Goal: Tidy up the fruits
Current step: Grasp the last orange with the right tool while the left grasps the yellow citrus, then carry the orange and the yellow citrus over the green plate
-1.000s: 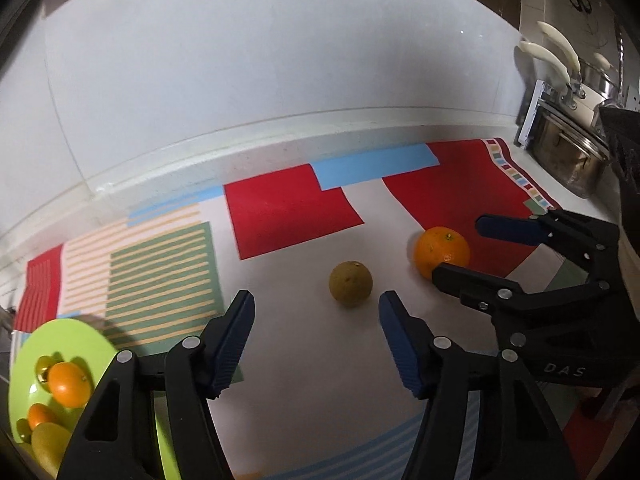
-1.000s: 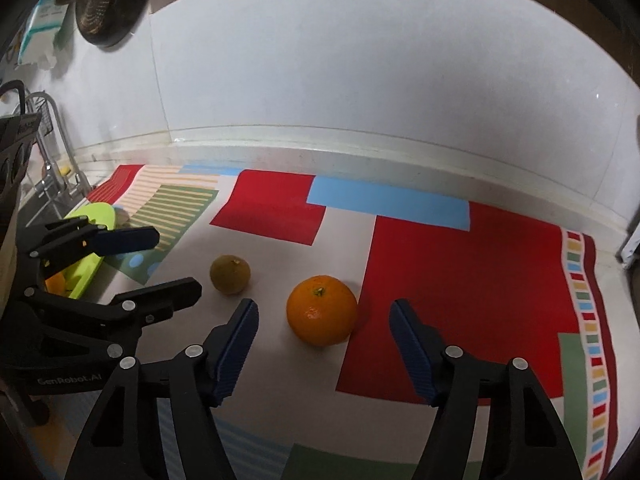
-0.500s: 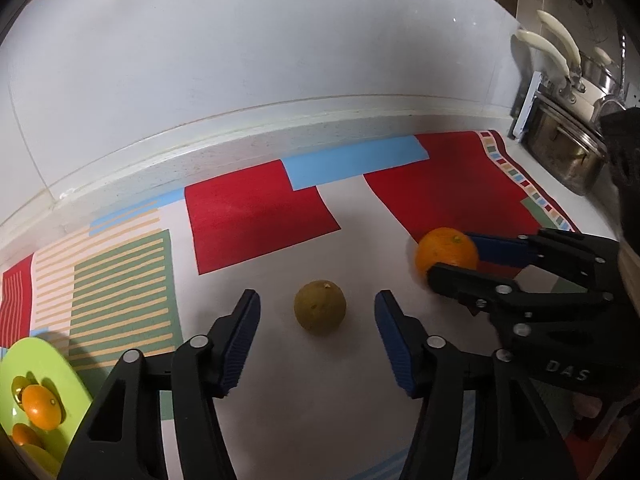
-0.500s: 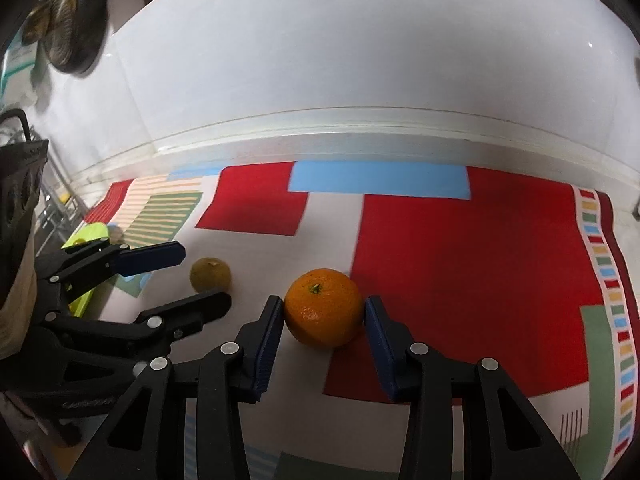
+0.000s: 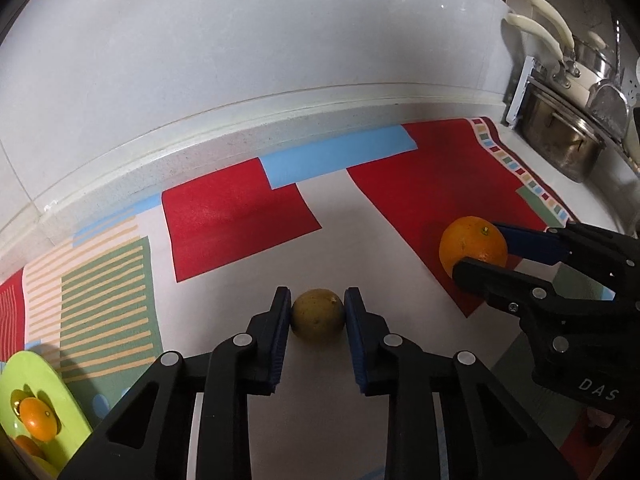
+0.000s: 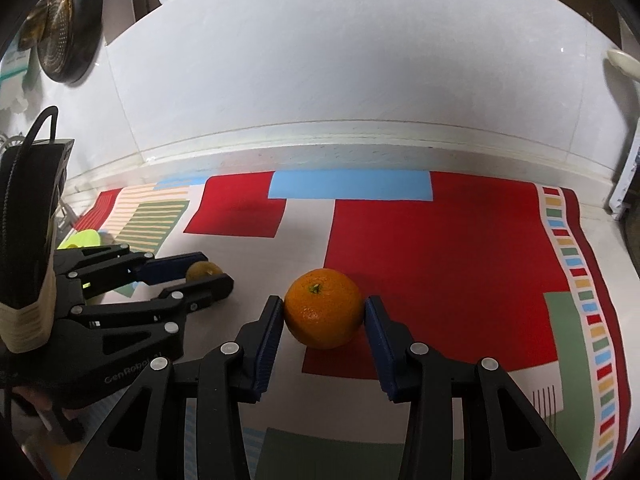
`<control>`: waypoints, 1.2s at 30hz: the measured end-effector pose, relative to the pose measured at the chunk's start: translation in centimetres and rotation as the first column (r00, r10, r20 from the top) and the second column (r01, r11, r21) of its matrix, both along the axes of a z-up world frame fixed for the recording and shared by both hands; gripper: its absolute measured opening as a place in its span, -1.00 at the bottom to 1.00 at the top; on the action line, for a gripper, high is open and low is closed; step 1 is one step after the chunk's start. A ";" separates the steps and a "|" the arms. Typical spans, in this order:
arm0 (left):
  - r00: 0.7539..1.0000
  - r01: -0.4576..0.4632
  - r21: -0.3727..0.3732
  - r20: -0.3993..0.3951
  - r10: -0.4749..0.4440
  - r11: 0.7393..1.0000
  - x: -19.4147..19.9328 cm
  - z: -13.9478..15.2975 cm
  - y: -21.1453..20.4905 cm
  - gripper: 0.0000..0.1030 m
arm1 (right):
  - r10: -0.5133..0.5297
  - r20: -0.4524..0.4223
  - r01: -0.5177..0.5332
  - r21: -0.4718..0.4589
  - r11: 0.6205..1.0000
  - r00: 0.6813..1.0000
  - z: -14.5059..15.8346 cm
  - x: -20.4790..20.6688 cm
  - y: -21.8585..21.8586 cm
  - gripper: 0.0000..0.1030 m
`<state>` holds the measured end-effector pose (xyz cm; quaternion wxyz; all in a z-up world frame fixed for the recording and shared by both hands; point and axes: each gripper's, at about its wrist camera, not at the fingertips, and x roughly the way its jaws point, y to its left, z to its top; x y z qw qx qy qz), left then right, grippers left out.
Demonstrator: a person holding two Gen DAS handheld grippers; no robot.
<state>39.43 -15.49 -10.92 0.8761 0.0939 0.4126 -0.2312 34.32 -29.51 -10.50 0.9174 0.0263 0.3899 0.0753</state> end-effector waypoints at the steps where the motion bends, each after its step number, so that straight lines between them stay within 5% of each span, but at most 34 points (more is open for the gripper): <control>1: 1.000 -0.003 -0.002 0.005 0.003 1.000 -0.2 0.1 0.0 -0.46 | -0.002 0.002 0.002 0.001 1.000 1.000 0.1 -0.1 0.0 -0.17; 36: 0.975 -0.157 -0.124 0.141 0.175 0.980 -14.4 9.3 8.6 -0.46 | 0.039 0.136 -0.047 0.052 0.998 0.990 8.0 -11.3 5.8 -0.17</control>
